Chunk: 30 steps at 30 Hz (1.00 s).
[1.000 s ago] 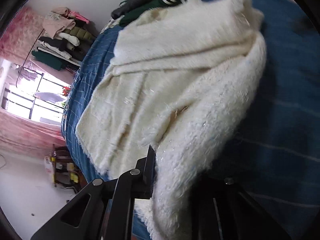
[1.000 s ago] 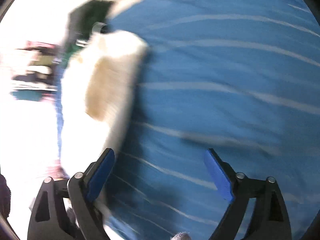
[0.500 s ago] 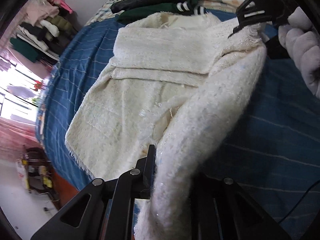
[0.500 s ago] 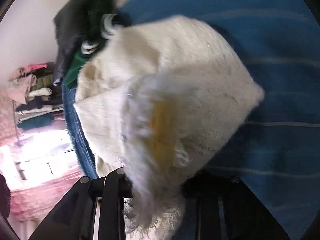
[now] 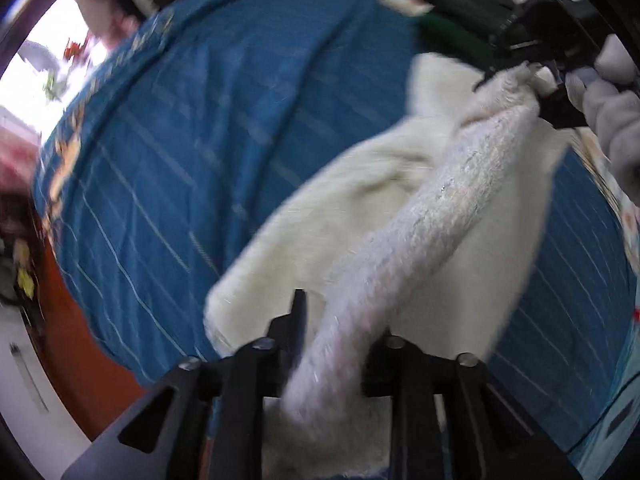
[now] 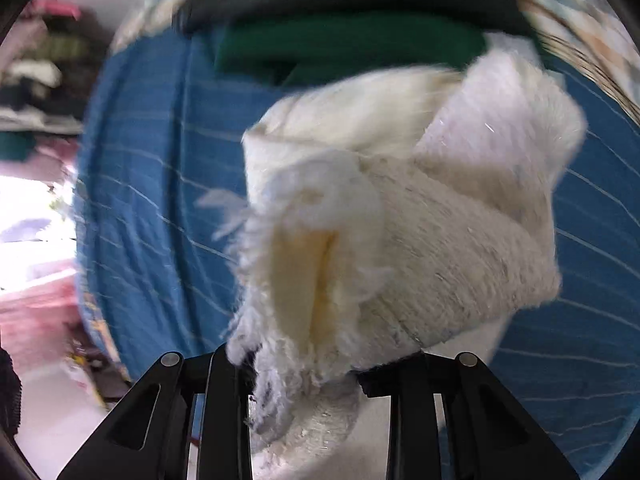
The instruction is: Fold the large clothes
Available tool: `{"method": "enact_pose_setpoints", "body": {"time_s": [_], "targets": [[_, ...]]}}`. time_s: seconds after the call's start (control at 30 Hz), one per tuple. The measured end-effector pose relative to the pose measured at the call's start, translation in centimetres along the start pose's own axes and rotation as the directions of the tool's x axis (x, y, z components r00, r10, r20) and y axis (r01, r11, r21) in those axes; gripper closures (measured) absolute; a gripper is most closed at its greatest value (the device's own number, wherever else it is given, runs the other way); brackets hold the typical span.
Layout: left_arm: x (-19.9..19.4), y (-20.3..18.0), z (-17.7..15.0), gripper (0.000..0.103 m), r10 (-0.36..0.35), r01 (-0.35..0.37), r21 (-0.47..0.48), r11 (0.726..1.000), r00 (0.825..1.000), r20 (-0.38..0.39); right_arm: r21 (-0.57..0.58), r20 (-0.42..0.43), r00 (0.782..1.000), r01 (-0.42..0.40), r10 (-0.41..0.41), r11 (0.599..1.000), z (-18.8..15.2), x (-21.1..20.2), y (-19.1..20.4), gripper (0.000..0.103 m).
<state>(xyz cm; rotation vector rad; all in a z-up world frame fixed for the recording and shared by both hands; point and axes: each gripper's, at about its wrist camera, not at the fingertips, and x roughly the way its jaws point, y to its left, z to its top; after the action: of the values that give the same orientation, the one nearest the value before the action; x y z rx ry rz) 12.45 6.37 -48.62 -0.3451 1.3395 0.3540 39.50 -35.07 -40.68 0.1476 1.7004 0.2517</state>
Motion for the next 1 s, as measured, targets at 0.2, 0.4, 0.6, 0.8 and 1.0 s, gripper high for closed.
{"method": "enact_pose_setpoints", "body": {"time_s": [0.2, 0.4, 0.6, 0.8, 1.0], "targets": [[4.0, 6.5, -0.1, 0.035, -0.016, 0.004, -0.161, 0.987, 0.997, -0.075, -0.066, -0.038, 0.999, -0.026, 0.023, 0.998, 3.3, 4.1, 5.1, 0.042], [3.2, 7.7, -2.6, 0.015, 0.032, -0.044, -0.212, 0.976, 0.998, -0.060, -0.073, 0.056, 0.905, -0.419, 0.423, 0.905, 2.1, -4.8, -2.2, 0.036], [7.5, 5.9, -3.6, 0.014, 0.146, -0.158, -0.189, 0.969, 0.986, -0.076, 0.077, 0.217, 0.953, -0.231, 0.209, 0.970, 1.8, -6.6, -19.7, 0.034], [9.4, 6.2, -3.7, 0.006, 0.145, -0.162, -0.211, 0.964, 0.985, -0.097, 0.104, 0.075, 0.871, -0.492, 0.486, 0.864, 5.9, 4.2, -23.6, 0.034], [9.7, 4.3, -2.9, 0.006, 0.222, -0.231, -0.121, 0.966, 0.972, -0.076, 0.052, 0.194, 0.811, -0.571, 0.552, 0.819, 5.2, 3.5, -21.7, 0.075]]}}
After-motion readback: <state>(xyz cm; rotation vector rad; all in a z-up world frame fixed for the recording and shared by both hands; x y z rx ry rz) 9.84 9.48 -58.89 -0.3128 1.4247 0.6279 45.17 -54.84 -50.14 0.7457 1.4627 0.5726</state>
